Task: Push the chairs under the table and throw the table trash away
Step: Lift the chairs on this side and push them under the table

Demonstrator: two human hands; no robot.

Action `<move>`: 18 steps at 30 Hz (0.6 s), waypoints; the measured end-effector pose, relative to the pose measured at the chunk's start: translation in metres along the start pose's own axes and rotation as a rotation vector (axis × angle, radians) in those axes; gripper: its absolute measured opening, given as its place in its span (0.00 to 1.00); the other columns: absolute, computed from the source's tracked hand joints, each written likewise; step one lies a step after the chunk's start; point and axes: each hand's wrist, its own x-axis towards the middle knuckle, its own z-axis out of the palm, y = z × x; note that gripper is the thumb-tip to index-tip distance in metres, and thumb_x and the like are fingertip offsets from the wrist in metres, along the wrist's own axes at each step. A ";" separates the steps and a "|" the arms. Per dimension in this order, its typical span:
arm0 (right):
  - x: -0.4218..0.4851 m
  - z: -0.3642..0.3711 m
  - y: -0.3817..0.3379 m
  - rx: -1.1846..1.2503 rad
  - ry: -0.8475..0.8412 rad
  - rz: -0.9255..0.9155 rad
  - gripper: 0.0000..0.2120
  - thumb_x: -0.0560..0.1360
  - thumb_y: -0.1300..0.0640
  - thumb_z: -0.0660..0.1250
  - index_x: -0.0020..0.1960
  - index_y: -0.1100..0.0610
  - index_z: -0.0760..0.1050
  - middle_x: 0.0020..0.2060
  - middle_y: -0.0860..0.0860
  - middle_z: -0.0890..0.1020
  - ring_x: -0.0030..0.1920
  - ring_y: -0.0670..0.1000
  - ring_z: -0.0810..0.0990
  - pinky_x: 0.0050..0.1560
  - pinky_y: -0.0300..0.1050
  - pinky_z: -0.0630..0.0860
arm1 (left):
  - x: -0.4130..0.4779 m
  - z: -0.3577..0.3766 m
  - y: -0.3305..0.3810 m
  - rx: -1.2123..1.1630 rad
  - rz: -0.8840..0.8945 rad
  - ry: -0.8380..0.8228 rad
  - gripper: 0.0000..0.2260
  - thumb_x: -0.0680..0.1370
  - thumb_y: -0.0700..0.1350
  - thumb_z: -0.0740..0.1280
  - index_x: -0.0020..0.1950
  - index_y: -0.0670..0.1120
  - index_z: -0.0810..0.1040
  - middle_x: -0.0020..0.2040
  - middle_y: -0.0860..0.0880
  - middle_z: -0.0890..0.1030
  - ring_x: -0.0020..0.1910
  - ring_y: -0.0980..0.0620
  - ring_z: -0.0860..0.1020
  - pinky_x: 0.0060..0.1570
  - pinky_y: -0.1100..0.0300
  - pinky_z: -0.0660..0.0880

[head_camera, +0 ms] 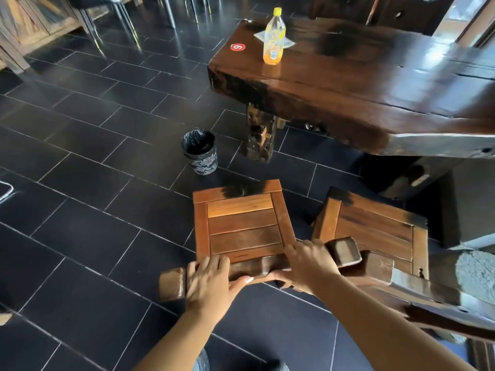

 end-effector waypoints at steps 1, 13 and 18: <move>0.000 0.001 0.000 0.003 -0.004 0.004 0.41 0.68 0.19 0.50 0.56 0.52 0.75 0.53 0.51 0.82 0.55 0.56 0.80 0.57 0.52 0.71 | 0.000 -0.001 0.001 -0.003 -0.001 -0.008 0.26 0.72 0.72 0.61 0.41 0.49 0.75 0.38 0.51 0.80 0.40 0.46 0.76 0.44 0.49 0.68; -0.009 -0.004 -0.013 0.117 0.030 0.109 0.35 0.70 0.23 0.57 0.52 0.53 0.77 0.50 0.51 0.84 0.52 0.55 0.81 0.56 0.50 0.71 | 0.021 0.006 -0.023 -0.019 0.162 0.065 0.27 0.70 0.74 0.58 0.38 0.50 0.74 0.36 0.53 0.79 0.38 0.47 0.77 0.42 0.50 0.68; -0.001 -0.001 -0.014 0.146 0.050 0.197 0.36 0.70 0.22 0.56 0.55 0.52 0.78 0.46 0.49 0.85 0.49 0.53 0.83 0.56 0.50 0.73 | 0.052 0.008 -0.030 -0.050 0.251 0.067 0.27 0.71 0.74 0.56 0.39 0.50 0.74 0.37 0.54 0.79 0.38 0.48 0.77 0.43 0.51 0.68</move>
